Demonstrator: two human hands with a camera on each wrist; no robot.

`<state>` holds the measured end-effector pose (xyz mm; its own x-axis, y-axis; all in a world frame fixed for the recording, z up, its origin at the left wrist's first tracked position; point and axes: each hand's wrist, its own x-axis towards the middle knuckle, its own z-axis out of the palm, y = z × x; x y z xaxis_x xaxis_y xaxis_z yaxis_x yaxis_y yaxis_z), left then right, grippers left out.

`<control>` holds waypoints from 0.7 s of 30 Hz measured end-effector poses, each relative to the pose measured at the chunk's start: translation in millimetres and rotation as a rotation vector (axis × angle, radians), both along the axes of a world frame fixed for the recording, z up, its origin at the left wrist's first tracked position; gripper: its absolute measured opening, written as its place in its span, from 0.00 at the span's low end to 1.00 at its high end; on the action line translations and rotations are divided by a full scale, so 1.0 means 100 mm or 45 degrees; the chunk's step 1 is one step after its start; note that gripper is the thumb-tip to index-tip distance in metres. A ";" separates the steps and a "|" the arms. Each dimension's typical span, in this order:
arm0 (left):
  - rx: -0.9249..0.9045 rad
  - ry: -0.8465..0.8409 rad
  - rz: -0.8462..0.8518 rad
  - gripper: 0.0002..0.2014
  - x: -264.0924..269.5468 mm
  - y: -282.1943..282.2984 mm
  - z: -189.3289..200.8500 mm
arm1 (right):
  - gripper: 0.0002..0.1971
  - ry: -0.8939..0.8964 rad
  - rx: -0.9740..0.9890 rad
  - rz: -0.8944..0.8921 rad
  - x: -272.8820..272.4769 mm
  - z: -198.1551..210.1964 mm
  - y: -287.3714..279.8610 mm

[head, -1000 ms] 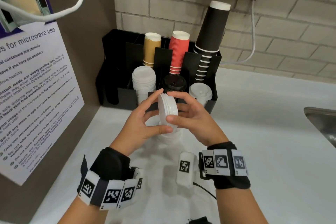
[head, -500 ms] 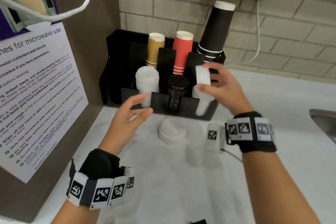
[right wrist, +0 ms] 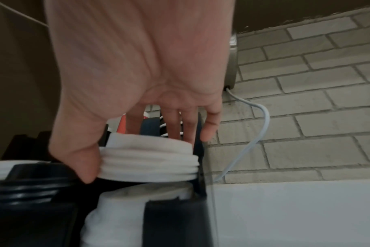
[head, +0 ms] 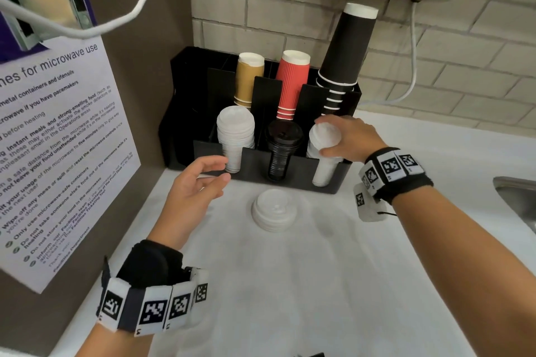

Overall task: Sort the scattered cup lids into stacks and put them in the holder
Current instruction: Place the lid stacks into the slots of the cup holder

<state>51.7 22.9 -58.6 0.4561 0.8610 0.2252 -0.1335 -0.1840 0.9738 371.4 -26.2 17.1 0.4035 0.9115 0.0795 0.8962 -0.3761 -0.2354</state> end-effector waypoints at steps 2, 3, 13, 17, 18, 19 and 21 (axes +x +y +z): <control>0.000 0.002 0.001 0.12 0.00 0.00 0.00 | 0.37 -0.051 -0.048 -0.008 -0.02 0.00 0.03; -0.001 0.003 0.001 0.12 0.00 0.00 0.00 | 0.37 -0.062 -0.065 -0.014 -0.03 0.00 0.04; 0.009 -0.016 -0.023 0.12 0.05 0.03 0.00 | 0.34 -0.038 -0.140 -0.068 -0.05 -0.07 0.05; 0.016 -0.029 -0.029 0.13 0.04 0.03 -0.01 | 0.35 -0.119 -0.308 -0.001 -0.04 -0.08 0.05; 0.023 -0.031 -0.032 0.14 0.04 0.03 -0.01 | 0.35 -0.126 -0.325 0.018 -0.05 -0.09 0.03; 0.030 -0.031 -0.036 0.15 0.03 0.04 0.00 | 0.35 -0.146 -0.328 0.033 -0.06 -0.11 0.01; 0.032 -0.036 -0.038 0.16 0.03 0.04 0.00 | 0.37 -0.254 -0.313 0.066 -0.11 -0.15 -0.03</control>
